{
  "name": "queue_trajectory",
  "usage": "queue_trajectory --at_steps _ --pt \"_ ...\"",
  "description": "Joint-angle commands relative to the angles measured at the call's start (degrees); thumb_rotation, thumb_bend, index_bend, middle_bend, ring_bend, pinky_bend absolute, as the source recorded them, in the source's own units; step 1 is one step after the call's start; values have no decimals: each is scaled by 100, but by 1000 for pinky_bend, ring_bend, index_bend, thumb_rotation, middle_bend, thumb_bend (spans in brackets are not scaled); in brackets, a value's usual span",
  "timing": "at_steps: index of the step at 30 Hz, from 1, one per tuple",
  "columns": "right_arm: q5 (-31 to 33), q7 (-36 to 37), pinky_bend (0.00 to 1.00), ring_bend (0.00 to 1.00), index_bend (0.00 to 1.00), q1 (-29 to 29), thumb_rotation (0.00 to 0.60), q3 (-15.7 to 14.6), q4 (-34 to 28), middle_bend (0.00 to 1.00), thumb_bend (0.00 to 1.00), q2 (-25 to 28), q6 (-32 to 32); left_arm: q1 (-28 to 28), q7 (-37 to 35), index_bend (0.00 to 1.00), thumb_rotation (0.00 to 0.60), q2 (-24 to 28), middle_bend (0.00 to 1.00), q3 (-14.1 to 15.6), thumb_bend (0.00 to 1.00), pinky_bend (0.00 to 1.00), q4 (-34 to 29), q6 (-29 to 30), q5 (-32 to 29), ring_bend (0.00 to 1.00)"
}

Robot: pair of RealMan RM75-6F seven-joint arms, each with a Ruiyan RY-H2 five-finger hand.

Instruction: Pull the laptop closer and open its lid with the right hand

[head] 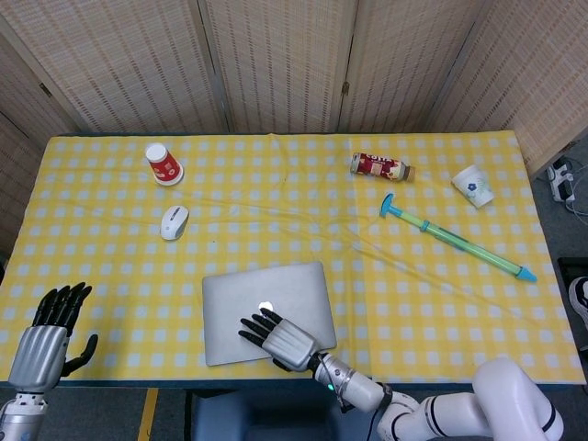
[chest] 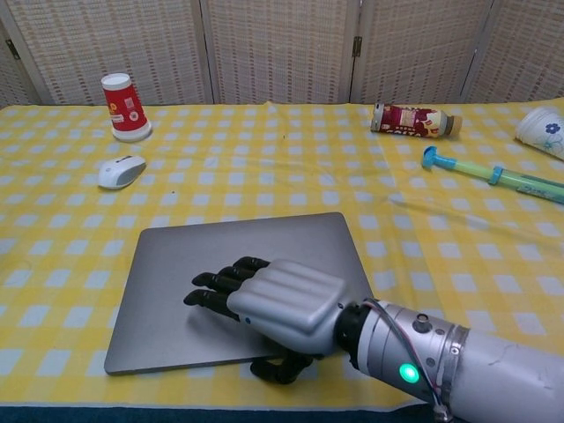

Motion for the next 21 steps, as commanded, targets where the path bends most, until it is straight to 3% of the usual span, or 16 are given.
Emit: queue_trajectory --at_steps 1,21 --pt "-3 -7 0 0 0 -7 600 31 31 0 426 -25 -19 0 -9 62 600 -3 103 2 466 0 13 -3 -1 24" --pt "15 -350 0 0 0 52 600 325 95 0 426 -108 -89 2 -119 62 600 -41 103 -13 465 0 142 -15 -48 24"
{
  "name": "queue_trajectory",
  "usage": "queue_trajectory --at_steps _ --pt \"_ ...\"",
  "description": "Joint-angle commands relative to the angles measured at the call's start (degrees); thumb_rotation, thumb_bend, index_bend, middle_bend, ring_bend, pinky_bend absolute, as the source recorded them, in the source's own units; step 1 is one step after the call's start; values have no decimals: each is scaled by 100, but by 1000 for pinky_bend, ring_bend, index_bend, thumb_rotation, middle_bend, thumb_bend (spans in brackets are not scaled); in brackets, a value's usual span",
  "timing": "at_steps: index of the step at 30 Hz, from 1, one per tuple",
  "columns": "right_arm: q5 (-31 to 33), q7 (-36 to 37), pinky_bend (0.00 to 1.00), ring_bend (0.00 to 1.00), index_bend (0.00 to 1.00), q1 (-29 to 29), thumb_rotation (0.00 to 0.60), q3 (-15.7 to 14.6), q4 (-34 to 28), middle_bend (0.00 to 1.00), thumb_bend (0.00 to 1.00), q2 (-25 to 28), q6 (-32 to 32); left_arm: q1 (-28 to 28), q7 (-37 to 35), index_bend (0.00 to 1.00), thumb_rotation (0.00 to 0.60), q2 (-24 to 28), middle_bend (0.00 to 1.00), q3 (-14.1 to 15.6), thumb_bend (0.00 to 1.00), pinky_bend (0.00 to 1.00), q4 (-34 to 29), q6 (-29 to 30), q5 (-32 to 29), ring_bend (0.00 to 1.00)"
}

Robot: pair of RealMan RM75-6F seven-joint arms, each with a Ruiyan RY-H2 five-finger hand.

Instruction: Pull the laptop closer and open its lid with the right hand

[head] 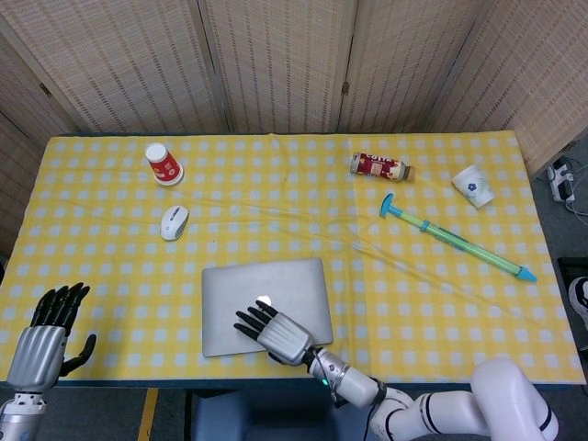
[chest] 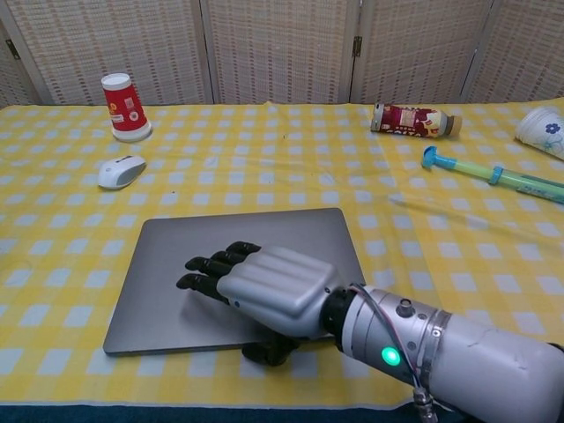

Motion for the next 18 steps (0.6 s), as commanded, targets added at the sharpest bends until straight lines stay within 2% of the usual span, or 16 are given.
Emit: queue_trajectory --at_steps 1,12,18 --pt "-13 -64 0 0 0 14 600 25 47 0 426 -38 4 -5 -24 62 600 -12 103 1 466 0 32 -23 -16 24" --pt "-207 -191 0 0 0 -14 600 77 382 0 426 -323 256 -16 -126 62 600 -57 103 5 465 0 145 -29 -2 24" --pt "-341 -163 0 0 0 -45 600 94 688 0 485 -519 402 -21 -181 62 600 -64 103 13 465 0 194 -26 18 25"
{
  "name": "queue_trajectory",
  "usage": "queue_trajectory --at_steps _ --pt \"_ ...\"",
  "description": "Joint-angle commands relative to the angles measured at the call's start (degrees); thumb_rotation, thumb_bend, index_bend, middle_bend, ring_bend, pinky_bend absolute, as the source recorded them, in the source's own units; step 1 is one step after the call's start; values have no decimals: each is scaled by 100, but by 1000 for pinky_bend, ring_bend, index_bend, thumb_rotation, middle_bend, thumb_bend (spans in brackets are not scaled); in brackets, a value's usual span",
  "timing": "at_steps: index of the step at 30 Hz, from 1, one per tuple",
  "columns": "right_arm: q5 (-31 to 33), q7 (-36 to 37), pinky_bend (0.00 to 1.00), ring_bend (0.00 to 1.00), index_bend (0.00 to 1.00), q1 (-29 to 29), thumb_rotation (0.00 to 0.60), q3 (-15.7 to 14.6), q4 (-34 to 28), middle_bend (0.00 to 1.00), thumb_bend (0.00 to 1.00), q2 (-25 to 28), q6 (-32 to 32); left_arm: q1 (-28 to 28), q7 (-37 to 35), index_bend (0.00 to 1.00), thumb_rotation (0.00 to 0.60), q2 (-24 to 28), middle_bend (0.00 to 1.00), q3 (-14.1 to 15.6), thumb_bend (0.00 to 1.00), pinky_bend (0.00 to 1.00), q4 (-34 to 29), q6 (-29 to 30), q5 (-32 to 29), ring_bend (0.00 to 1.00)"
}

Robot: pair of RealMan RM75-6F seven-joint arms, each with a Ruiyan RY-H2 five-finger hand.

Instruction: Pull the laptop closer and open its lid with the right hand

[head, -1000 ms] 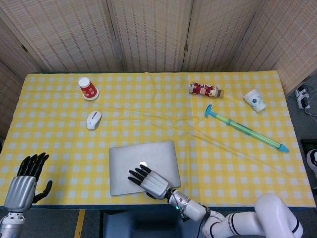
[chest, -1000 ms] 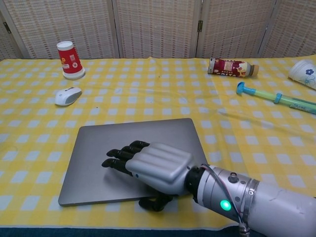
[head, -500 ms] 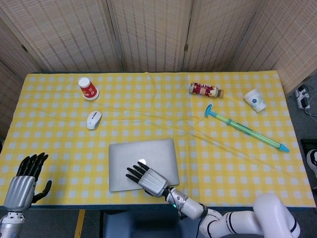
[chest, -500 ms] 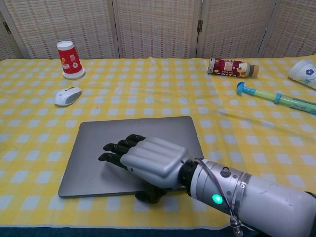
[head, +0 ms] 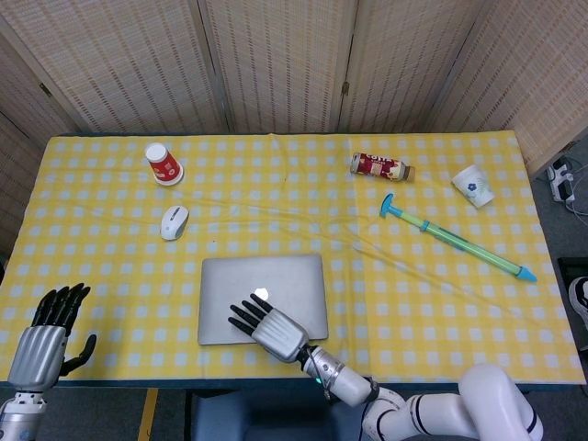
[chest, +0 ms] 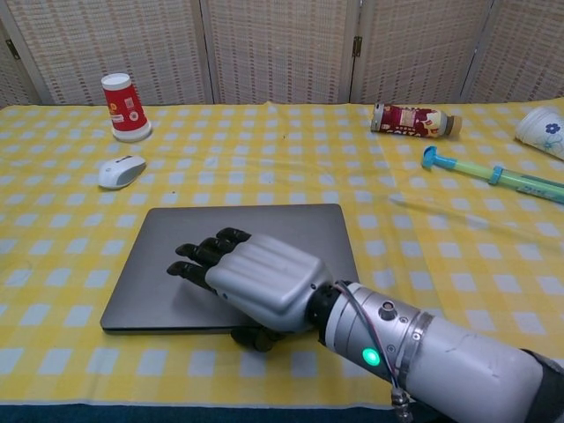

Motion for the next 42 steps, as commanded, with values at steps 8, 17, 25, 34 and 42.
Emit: queue_trajectory --at_steps 8,17,25,34,42 --pt "-186 -6 0 0 0 -28 600 97 340 0 606 -189 228 -33 -58 62 600 -19 103 10 465 0 65 -26 41 24" --pt "-128 -358 0 0 0 59 600 404 287 0 614 -182 282 -215 -158 83 600 -45 103 97 466 0 114 -248 249 24" --pt "63 -886 0 0 0 198 600 725 104 0 616 -155 249 -427 -288 127 600 12 115 320 466 0 31 -843 255 60" --pt "362 -1293 0 0 0 362 600 1017 6 0 617 -187 179 -822 -667 124 600 -55 132 512 488 0 138 -1512 437 72" --pt "503 -1444 0 0 0 427 600 1043 45 0 618 -220 198 -1481 -942 66 600 -343 100 495 648 0 330 -2360 550 30"
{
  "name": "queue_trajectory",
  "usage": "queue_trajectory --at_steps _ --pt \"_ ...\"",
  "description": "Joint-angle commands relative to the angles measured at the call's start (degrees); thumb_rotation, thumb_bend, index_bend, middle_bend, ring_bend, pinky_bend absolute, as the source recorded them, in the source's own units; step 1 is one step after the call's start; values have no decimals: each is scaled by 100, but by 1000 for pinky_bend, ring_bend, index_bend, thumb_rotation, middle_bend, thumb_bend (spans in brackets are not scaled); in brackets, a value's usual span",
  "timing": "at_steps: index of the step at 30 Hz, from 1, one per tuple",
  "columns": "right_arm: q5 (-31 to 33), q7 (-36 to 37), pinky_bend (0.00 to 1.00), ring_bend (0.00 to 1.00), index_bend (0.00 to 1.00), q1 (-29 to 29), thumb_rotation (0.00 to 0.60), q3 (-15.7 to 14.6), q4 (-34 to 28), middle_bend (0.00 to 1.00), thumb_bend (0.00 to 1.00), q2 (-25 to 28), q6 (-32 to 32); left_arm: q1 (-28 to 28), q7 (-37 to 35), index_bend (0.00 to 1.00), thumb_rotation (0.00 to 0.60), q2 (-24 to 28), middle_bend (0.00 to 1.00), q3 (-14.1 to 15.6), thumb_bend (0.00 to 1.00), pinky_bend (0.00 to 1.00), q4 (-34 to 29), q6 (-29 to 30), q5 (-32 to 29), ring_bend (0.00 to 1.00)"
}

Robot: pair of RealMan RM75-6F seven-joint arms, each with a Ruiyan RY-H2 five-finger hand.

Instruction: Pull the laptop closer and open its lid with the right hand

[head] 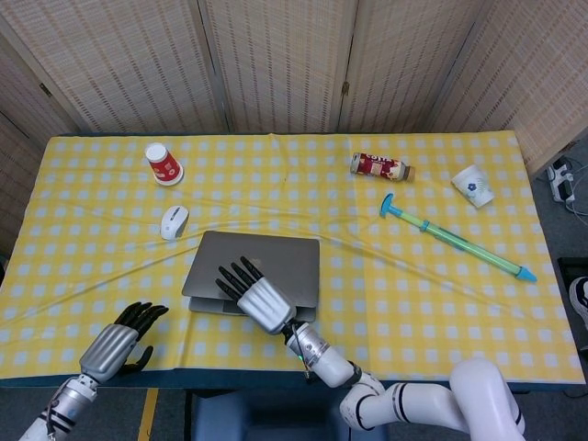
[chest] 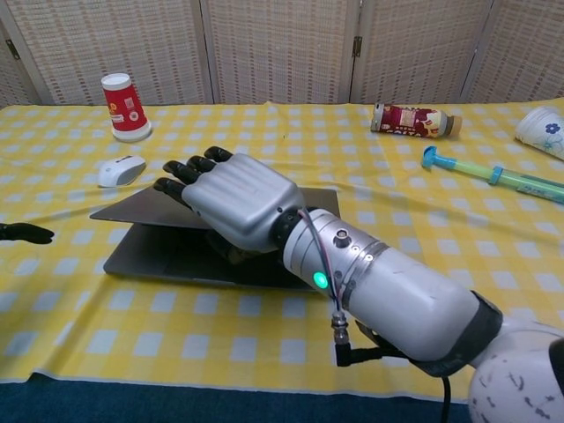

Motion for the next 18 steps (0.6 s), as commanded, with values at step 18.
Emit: queue_trajectory --at_steps 18 --pt "120 -136 0 0 0 118 600 -49 103 0 621 -89 76 -1076 684 0 600 -897 12 -298 771 0 288 -1636 -817 0"
